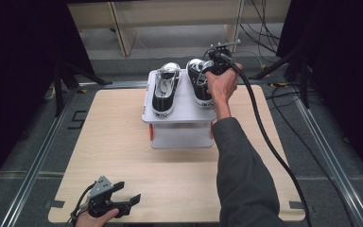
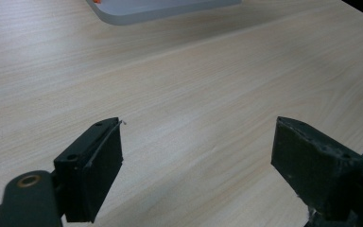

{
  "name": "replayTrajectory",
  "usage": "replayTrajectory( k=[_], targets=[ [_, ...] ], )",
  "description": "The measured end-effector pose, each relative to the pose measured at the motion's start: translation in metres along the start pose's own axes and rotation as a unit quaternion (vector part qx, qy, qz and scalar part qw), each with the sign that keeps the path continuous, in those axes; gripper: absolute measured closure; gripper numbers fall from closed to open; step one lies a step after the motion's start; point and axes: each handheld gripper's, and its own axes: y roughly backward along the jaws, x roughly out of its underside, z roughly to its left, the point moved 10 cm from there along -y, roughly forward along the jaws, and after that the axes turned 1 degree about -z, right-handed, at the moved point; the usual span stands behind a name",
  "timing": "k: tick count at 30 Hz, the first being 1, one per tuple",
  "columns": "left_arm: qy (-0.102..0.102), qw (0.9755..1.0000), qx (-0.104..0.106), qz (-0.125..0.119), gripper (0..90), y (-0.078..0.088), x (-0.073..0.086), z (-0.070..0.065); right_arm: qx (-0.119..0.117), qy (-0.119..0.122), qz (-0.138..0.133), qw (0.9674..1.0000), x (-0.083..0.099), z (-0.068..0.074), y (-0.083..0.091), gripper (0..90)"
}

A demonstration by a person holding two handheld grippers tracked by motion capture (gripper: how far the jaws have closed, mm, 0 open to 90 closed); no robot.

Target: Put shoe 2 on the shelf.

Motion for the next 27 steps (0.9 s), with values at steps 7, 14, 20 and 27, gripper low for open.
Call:
replayTrajectory(
  k=[7,14,20,27],
  targets=[
    [-0.008,0.9999,-0.002,0.011,16.6,0.0,0.002,0.0,-0.004,-0.002,-0.005,1.0,0.0,0.01,-0.011,85.1],
    [-0.008,0.9999,-0.001,0.009,16.6,0.0,0.002,-0.001,0.0,-0.002,0.004,1.0,0.007,0.017,-0.013,81.6],
    [-0.006,0.9999,-0.005,0.013,16.6,-0.001,0.003,0.0,-0.005,0.003,0.012,0.9999,0.012,0.021,-0.012,80.4],
    [-0.015,0.9997,-0.004,0.017,16.6,-0.002,0.004,-0.001,-0.011,-0.006,0.017,0.9998,0.013,0.029,-0.01,78.8]
  ],
)
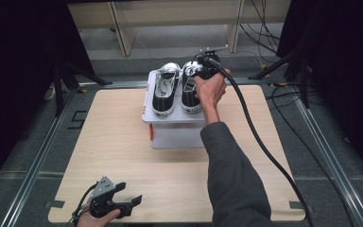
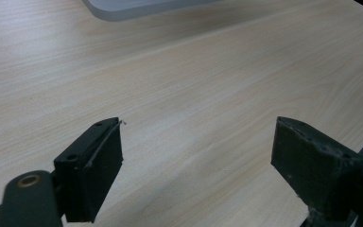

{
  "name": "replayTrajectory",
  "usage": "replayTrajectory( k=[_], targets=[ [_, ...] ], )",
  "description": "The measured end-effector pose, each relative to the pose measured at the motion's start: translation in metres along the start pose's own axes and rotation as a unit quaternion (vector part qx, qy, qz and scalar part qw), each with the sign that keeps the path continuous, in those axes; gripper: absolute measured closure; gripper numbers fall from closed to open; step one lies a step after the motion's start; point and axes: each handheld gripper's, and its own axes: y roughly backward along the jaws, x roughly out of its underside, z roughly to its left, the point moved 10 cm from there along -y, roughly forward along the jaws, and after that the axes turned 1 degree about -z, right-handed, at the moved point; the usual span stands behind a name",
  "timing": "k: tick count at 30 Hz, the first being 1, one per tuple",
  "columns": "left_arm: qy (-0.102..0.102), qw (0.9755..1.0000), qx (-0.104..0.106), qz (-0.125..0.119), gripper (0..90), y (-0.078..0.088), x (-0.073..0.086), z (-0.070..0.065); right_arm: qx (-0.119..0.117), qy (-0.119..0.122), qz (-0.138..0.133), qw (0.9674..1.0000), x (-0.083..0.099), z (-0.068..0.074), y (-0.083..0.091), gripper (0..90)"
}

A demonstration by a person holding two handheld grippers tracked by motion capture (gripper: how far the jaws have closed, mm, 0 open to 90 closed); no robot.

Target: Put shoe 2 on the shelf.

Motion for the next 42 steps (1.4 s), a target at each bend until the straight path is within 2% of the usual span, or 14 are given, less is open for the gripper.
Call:
replayTrajectory(
  k=[7,8,12,14,17,20,21,24,27,28,31,37,40,42],
  targets=[
    [0.003,1.0,0.001,0.0,16.6,0.0,0.001,0.0,-0.013,0.015,0.015,0.9997,0.004,0.001,0.003,72.7],
    [0.002,1.0,0.001,-0.001,16.6,0.0,0.001,0.0,-0.018,-0.006,0.019,0.9996,0.005,0.004,0.005,71.1],
    [0.002,1.0,0.001,0.0,16.6,0.0,0.001,0.001,-0.031,0.015,0.012,0.9993,0.001,0.004,0.011,61.1],
    [0.005,1.0,0.002,-0.004,16.6,0.0,0.001,0.0,-0.038,0.032,0.006,0.9988,-0.002,0.002,0.016,56.2],
    [0.001,1.0,-0.003,0.004,16.6,0.0,0.002,0.003,-0.056,0.028,0.0,0.998,-0.003,0.003,0.028,51.0],
    [0.006,1.0,-0.004,0.004,16.6,0.0,0.003,0.002,-0.068,0.027,0.02,0.9971,0.004,0.0,0.039,47.7],
    [0.006,1.0,-0.004,0.003,16.6,0.0,0.003,0.002,-0.072,0.049,0.01,0.9961,0.003,-0.003,0.041,47.5],
    [0.007,1.0,-0.004,0.002,16.6,0.0,0.003,0.003,-0.098,0.036,0.002,0.9946,0.007,-0.004,0.051,45.6],
    [0.01,0.9999,-0.002,-0.002,16.6,-0.001,0.002,0.002,-0.096,0.051,0.006,0.9941,0.011,-0.007,0.06,44.4],
    [0.01,0.9999,-0.001,-0.002,16.6,-0.001,0.002,0.002,-0.097,0.071,0.002,0.9927,0.011,-0.008,0.063,44.3],
    [0.003,1.0,-0.006,0.005,16.6,0.0,0.003,0.004,-0.111,0.086,-0.005,0.99,0.015,-0.003,0.074,44.5],
    [0.008,0.9999,-0.01,0.006,16.6,-0.002,0.002,0.005,-0.104,0.136,0.005,0.9852,0.035,-0.009,0.093,43.1],
    [0.011,0.9999,-0.01,0.008,16.6,-0.003,0.003,0.007,-0.126,0.118,0.017,0.9848,0.051,-0.012,0.102,42.1],
    [0.011,0.9998,-0.015,0.007,16.6,-0.003,0.003,0.009,-0.13,0.125,0.017,0.9834,0.059,-0.018,0.104,41.2]
  ],
)
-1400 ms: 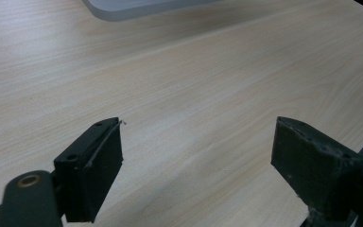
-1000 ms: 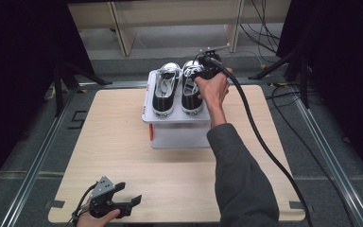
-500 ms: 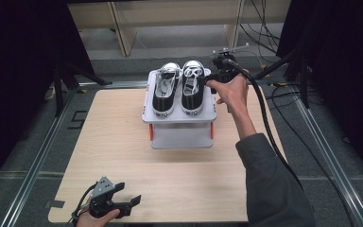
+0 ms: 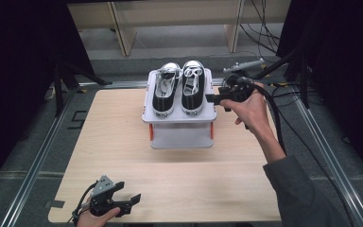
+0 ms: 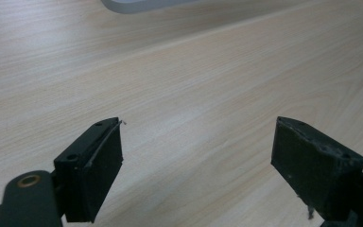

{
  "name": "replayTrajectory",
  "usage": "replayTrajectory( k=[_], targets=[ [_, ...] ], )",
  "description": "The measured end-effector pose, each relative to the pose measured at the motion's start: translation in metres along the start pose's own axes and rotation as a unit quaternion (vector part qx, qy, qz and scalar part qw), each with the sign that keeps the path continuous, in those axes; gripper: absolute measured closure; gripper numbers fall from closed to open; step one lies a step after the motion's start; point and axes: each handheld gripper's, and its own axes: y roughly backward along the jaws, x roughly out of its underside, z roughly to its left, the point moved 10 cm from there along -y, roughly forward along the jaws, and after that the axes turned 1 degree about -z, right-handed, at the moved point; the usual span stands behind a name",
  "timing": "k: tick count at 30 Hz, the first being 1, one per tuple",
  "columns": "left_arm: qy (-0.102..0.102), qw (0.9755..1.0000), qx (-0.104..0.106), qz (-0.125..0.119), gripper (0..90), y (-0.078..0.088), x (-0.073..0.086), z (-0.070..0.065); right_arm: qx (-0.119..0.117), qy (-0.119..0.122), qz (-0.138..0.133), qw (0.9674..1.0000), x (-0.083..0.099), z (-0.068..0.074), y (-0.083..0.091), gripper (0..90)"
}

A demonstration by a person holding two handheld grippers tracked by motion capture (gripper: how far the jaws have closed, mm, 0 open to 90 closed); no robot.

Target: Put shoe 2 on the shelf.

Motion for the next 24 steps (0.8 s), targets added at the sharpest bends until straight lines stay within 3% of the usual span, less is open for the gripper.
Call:
replayTrajectory(
  k=[2,5,8,14,18,19,20,21,22,24],
  targets=[
    [0.01,1.0,-0.002,-0.001,16.6,-0.001,0.0,0.0,-0.001,0.003,-0.004,1.0,0.011,-0.004,0.004,40.3],
    [0.008,0.9999,-0.004,0.005,16.6,-0.002,0.002,0.002,-0.006,-0.014,-0.001,0.9999,0.031,-0.009,0.009,38.3],
    [-0.002,1.0,-0.006,0.007,16.6,-0.001,0.003,0.002,-0.019,-0.014,-0.012,0.9996,0.048,-0.013,0.014,37.3],
    [0.001,1.0,-0.007,0.003,16.6,0.002,0.005,0.005,-0.027,-0.035,-0.016,0.9989,0.087,-0.023,0.024,36.3],
    [0.002,1.0,-0.006,0.003,16.6,0.001,0.005,0.004,-0.017,-0.038,-0.023,0.9989,0.111,-0.03,0.028,35.9],
    [-0.003,0.9999,-0.008,0.01,16.6,0.001,0.006,0.005,-0.032,-0.043,-0.026,0.9982,0.116,-0.028,0.027,35.5],
    [0.006,1.0,-0.004,0.005,16.6,0.0,0.006,0.003,-0.033,-0.059,-0.023,0.9974,0.122,-0.026,0.029,35.1],
    [0.002,0.9999,-0.006,0.01,16.6,0.0,0.006,0.004,-0.038,-0.048,-0.024,0.9978,0.126,-0.026,0.029,34.6],
    [0.001,0.9999,-0.007,0.01,16.6,0.0,0.006,0.004,-0.037,-0.058,-0.017,0.9975,0.132,-0.024,0.03,34.1],
    [0.001,1.0,-0.006,0.006,16.6,0.0,0.005,0.004,-0.035,-0.048,-0.017,0.9981,0.14,-0.025,0.031,33.1]
  ],
)
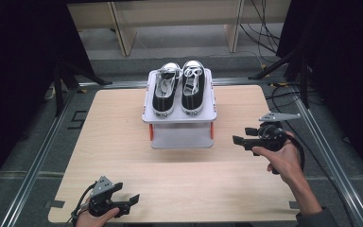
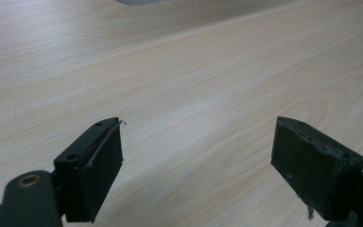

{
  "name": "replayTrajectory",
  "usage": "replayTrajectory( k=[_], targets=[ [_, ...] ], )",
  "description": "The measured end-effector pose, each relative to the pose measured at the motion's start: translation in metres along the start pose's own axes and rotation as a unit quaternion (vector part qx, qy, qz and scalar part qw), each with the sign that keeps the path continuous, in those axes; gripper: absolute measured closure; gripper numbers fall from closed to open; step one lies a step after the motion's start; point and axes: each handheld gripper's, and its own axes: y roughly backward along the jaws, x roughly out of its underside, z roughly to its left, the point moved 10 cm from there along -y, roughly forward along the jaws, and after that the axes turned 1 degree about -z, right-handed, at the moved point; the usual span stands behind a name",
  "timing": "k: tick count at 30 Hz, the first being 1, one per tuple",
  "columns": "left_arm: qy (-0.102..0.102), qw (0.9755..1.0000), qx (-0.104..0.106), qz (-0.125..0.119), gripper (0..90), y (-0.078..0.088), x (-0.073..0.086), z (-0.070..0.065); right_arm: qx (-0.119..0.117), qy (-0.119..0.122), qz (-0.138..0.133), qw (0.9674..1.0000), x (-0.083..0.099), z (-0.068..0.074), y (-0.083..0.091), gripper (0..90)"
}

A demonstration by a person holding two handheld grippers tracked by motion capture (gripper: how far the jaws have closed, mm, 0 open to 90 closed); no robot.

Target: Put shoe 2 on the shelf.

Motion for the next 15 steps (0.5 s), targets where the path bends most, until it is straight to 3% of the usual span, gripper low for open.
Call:
replayTrajectory(
  k=[1,2,5,7,8,9,10,13,14,15],
  targets=[
    [0.002,1.0,-0.001,0.003,16.6,0.0,0.0,0.0,-0.004,-0.012,0.0,0.9999,0.003,0.003,0.0,33.1],
    [0.005,1.0,-0.001,0.004,16.6,0.0,0.001,0.0,0.005,0.007,0.0,1.0,0.007,-0.001,0.0,32.5],
    [0.01,0.9999,0.003,-0.002,16.6,0.0,0.0,-0.001,0.01,0.016,0.003,0.9998,0.021,0.001,-0.002,30.8],
    [-0.001,1.0,-0.002,0.005,16.6,0.0,0.001,0.001,0.011,0.004,0.009,0.9999,0.03,0.006,-0.003,28.6],
    [-0.001,1.0,-0.003,0.007,16.6,0.0,0.002,0.002,0.016,0.022,0.007,0.9996,0.034,0.005,-0.003,28.6],
    [0.002,1.0,0.001,0.004,16.6,0.0,0.001,0.0,0.009,0.011,0.007,0.9999,0.039,0.01,-0.005,28.4],
    [0.004,1.0,0.0,0.002,16.6,0.0,0.001,0.0,0.012,0.025,0.009,0.9996,0.043,0.011,-0.005,28.2],
    [0.001,1.0,-0.001,0.007,16.6,0.0,0.002,0.001,0.007,0.02,0.008,0.9997,0.056,0.021,-0.005,28.7],
    [0.003,1.0,0.0,0.009,16.6,0.0,0.003,0.001,0.013,0.039,0.004,0.9992,0.06,0.02,-0.006,28.5],
    [0.004,0.9999,0.002,0.009,16.6,0.0,0.003,0.001,0.011,0.027,0.011,0.9995,0.066,0.025,-0.006,28.6]
  ],
)
